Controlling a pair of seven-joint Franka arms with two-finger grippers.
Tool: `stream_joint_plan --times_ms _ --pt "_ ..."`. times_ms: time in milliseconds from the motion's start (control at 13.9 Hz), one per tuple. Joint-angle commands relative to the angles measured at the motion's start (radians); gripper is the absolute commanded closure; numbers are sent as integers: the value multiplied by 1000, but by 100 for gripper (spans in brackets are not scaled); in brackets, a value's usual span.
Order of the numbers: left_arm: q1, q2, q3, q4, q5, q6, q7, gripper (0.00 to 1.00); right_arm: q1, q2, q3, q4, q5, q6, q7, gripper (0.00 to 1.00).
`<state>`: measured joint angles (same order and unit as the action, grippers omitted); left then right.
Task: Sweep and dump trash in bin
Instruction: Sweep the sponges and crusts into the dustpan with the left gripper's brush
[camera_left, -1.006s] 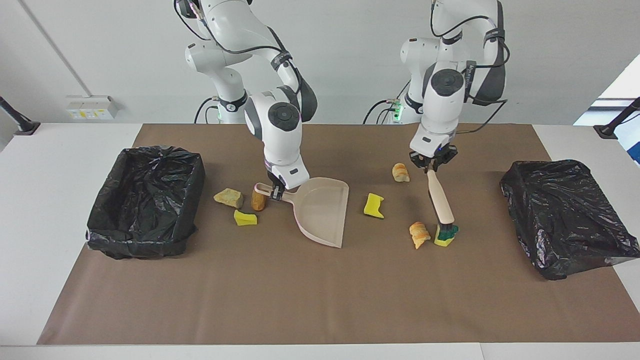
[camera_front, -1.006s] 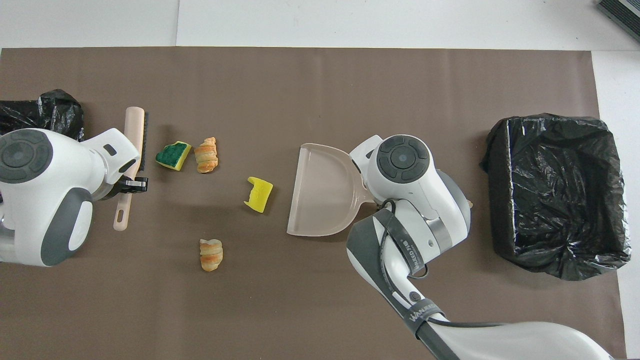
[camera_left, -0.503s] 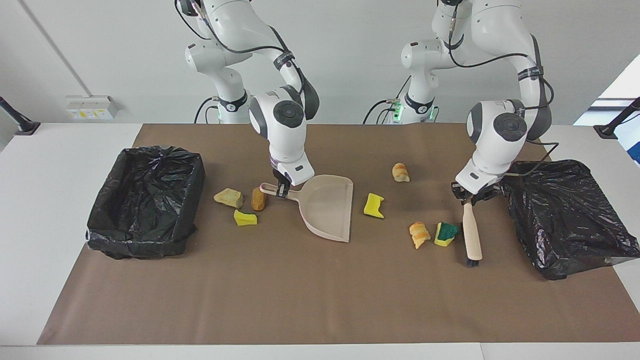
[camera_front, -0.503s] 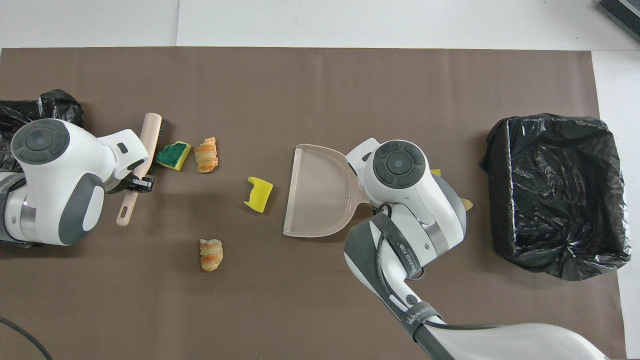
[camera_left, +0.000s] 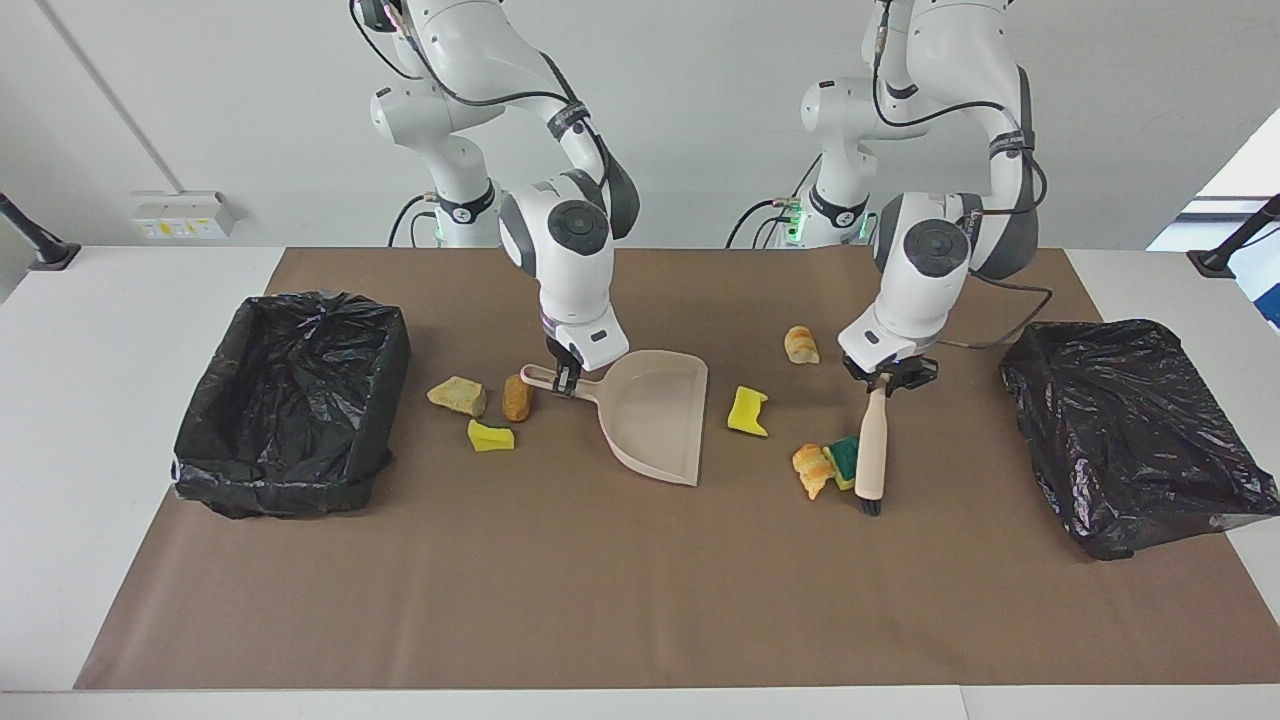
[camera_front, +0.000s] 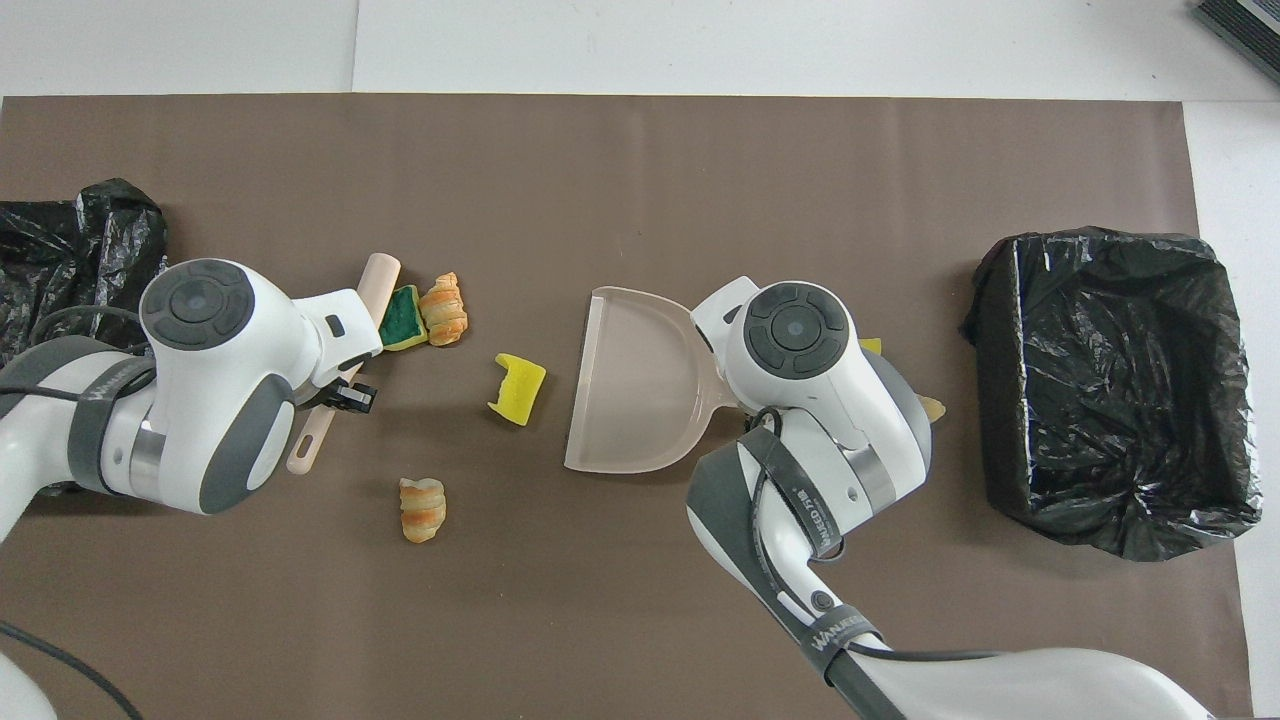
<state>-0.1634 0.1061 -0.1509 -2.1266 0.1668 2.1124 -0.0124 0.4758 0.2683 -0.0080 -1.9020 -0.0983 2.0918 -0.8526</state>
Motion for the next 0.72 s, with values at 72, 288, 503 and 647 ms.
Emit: stream_joint_plan --times_ms 72,288,503,647 --pt "-131 -52 13 -49 -39 -28 -125 100 -2 -15 8 -31 12 14 26 100" --pt "-212 -60 13 -47 -87 -28 -225 100 -3 -15 8 -31 11 14 26 100" --pt "-280 -65 13 -44 -131 -25 -309 100 -3 -15 8 -31 11 14 26 100" --pt "-315 -63 13 -30 -153 -34 -346 99 -3 -15 8 -31 12 14 26 100"
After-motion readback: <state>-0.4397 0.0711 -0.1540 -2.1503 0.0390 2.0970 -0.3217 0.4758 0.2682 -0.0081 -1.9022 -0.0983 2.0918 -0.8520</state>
